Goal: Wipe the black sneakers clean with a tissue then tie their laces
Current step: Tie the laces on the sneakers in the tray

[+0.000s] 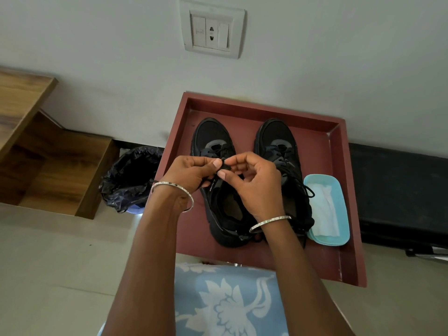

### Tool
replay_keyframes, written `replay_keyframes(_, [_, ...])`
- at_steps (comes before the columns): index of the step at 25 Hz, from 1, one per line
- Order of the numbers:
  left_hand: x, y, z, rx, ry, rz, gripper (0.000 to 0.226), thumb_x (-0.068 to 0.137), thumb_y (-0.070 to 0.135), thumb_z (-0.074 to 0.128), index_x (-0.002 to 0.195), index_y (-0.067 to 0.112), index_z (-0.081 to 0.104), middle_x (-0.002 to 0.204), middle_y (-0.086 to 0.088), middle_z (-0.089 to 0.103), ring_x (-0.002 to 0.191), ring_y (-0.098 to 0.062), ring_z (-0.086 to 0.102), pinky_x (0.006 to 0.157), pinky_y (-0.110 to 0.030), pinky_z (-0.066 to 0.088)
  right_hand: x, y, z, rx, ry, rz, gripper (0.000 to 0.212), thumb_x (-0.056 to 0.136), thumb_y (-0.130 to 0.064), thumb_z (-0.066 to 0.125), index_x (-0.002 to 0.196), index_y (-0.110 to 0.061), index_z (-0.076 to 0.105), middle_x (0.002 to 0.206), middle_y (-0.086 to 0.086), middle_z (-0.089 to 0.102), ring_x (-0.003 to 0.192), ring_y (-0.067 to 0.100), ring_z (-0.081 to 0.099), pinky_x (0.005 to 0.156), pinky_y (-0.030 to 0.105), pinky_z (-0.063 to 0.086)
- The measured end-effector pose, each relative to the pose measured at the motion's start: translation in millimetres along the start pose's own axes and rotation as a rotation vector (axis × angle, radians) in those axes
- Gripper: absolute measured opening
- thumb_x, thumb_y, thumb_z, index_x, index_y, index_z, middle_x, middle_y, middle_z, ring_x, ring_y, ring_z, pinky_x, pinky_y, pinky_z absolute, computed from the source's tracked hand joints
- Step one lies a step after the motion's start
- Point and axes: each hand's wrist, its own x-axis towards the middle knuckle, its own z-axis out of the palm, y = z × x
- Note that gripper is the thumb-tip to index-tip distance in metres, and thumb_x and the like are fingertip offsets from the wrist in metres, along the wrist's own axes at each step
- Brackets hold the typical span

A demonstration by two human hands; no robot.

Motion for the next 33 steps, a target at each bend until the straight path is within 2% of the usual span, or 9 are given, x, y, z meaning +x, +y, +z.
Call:
replay_keyframes(2, [-3, 2, -1, -0.059, -0.010, -0.013, 0.015, 0.091, 0.013, 0.069, 0.098, 0.002, 0.075, 0.062, -0.001, 0.062, 0.050, -0.004, 0.053, 0.052, -0.014, 0.046, 2, 3, 0, 0.038, 0.047, 0.020, 0.012, 0.078, -0.015, 0.085, 0.085, -0.020, 0.076, 0.078, -0.010, 0.074, 0.072, 0.002, 0.066, 0.066, 0.011, 0.046])
replay_keyframes(5, [-5, 5, -1, -0.186, 0.008, -0.057, 0.011, 0.088, 0.007, 0.071, 0.095, 0.013, 0.076, 0.070, 0.003, 0.072, 0.061, -0.005, 0.065, 0.064, -0.018, 0.053, 2, 6, 0, 0.120, 0.064, 0.088, 0.008, 0.082, -0.014, 0.081, 0.085, -0.019, 0.076, 0.081, -0.006, 0.075, 0.078, 0.007, 0.070, 0.075, 0.022, 0.055])
replay_keyframes(10, [4, -1, 1, -0.327, 0.251, -0.114, 0.028, 0.087, -0.004, 0.068, 0.076, 0.021, 0.061, 0.074, 0.002, 0.071, 0.065, -0.008, 0.070, 0.057, -0.020, 0.056, -3, 14, -3, 0.197, 0.119, 0.221, 0.012, 0.086, -0.010, 0.077, 0.079, -0.018, 0.072, 0.079, 0.006, 0.075, 0.078, 0.018, 0.071, 0.077, 0.028, 0.057])
replay_keyframes(13, [10, -10, -1, -0.361, 0.363, -0.132, 0.038, 0.090, -0.010, 0.061, 0.071, 0.019, 0.046, 0.073, -0.002, 0.062, 0.062, -0.011, 0.067, 0.064, -0.026, 0.053, -9, 19, -8, 0.316, 0.162, 0.332, 0.016, 0.087, -0.008, 0.075, 0.077, -0.019, 0.071, 0.081, 0.009, 0.076, 0.080, 0.019, 0.071, 0.084, 0.036, 0.057])
replay_keyframes(16, [16, -16, 4, -0.340, 0.391, -0.134, 0.040, 0.092, -0.011, 0.058, 0.067, 0.017, 0.043, 0.067, -0.003, 0.058, 0.047, -0.005, 0.063, 0.057, -0.023, 0.054, -13, 14, -5, 0.461, 0.195, 0.382, 0.017, 0.090, 0.000, 0.070, 0.080, -0.014, 0.067, 0.088, 0.006, 0.076, 0.080, 0.009, 0.069, 0.080, 0.026, 0.053])
replay_keyframes(18, [19, -20, 5, -0.295, 0.401, -0.112, 0.043, 0.092, -0.012, 0.057, 0.063, 0.016, 0.039, 0.060, -0.003, 0.054, 0.041, -0.003, 0.059, 0.048, -0.019, 0.052, -13, 7, -2, 0.577, 0.164, 0.389, 0.018, 0.093, 0.001, 0.065, 0.081, -0.012, 0.062, 0.094, 0.005, 0.077, 0.071, 0.004, 0.066, 0.067, 0.017, 0.048])
replay_keyframes(21, [24, -24, 4, -0.245, 0.431, -0.081, 0.047, 0.091, -0.014, 0.054, 0.061, 0.016, 0.034, 0.059, -0.003, 0.048, 0.042, -0.004, 0.056, 0.046, -0.019, 0.048, -14, 4, 5, 0.704, 0.108, 0.475, 0.019, 0.096, 0.000, 0.060, 0.082, -0.013, 0.057, 0.088, 0.003, 0.077, 0.052, 0.005, 0.057, 0.052, 0.017, 0.040])
replay_keyframes(26, [27, -30, 3, -0.263, 0.445, -0.042, 0.051, 0.089, -0.016, 0.054, 0.060, 0.018, 0.029, 0.063, -0.005, 0.046, 0.052, -0.011, 0.053, 0.045, -0.016, 0.047, -11, 4, 13, 0.801, 0.210, 0.604, 0.022, 0.096, 0.002, 0.057, 0.080, -0.012, 0.059, 0.072, -0.002, 0.069, 0.045, 0.005, 0.042, 0.050, 0.015, 0.039])
replay_keyframes(33, [29, -32, 6, -0.326, 0.488, 0.023, 0.051, 0.088, -0.020, 0.052, 0.062, 0.018, 0.029, 0.064, -0.007, 0.046, 0.056, -0.015, 0.052, 0.045, -0.016, 0.047, -11, 7, 19, 0.845, 0.252, 0.660, 0.025, 0.097, 0.003, 0.055, 0.077, -0.012, 0.057, 0.069, -0.001, 0.065, 0.043, 0.004, 0.039, 0.050, 0.018, 0.035])
